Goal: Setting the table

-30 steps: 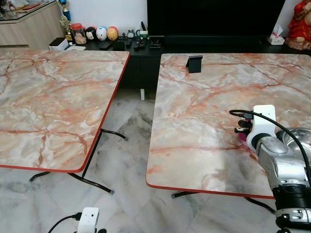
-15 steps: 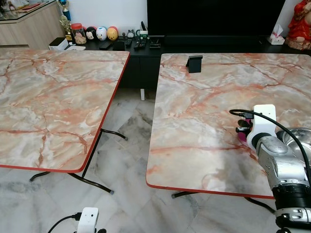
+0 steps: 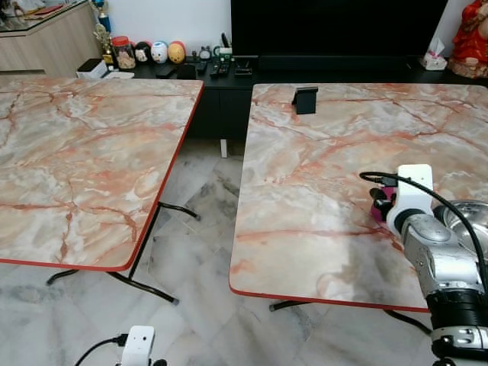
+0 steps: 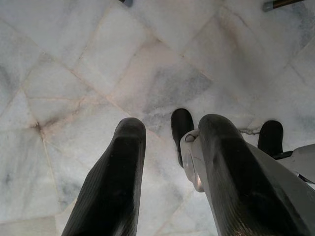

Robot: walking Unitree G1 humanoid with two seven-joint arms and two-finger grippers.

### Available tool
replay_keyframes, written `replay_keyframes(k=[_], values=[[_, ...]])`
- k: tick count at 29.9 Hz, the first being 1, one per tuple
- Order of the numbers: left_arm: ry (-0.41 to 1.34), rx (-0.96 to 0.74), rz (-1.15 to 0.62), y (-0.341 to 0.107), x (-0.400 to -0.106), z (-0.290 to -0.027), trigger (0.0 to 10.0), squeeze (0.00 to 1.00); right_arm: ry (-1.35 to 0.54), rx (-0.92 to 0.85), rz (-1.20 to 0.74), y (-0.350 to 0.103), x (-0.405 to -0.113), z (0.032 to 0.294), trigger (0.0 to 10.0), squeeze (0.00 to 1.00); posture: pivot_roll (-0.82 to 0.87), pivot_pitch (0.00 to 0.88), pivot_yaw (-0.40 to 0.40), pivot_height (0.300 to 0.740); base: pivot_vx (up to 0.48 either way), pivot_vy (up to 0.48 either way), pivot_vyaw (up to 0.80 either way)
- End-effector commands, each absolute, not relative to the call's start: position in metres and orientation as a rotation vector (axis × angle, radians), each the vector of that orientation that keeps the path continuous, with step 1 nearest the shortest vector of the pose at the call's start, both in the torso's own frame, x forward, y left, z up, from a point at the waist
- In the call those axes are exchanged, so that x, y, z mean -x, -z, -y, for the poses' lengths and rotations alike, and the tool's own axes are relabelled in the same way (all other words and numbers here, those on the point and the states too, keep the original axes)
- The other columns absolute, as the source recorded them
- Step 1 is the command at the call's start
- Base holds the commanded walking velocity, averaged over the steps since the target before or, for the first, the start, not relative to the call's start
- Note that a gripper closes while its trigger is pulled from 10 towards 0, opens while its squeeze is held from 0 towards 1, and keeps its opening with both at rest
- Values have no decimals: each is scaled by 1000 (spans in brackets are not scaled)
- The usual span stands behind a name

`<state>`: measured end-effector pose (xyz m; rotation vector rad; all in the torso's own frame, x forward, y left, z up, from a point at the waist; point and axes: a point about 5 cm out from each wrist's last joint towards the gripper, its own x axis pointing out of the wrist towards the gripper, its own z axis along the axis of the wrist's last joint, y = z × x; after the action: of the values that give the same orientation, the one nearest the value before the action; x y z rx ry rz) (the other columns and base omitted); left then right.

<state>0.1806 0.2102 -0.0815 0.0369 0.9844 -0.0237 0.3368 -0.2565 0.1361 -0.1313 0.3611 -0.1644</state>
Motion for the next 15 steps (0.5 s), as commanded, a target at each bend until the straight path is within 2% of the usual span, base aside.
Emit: replay_keyframes(k=[1, 15], values=[[31, -52, -1009, 83, -176, -213, 10000, 0, 171, 122, -339, -142, -341, 256, 10000, 0, -41, 0, 36, 736, 0, 0, 0], [28, -48, -1005, 83, -176, -213, 10000, 0, 183, 122, -312, -146, -344, 257, 10000, 0, -39, 0, 35, 736, 0, 0, 0]])
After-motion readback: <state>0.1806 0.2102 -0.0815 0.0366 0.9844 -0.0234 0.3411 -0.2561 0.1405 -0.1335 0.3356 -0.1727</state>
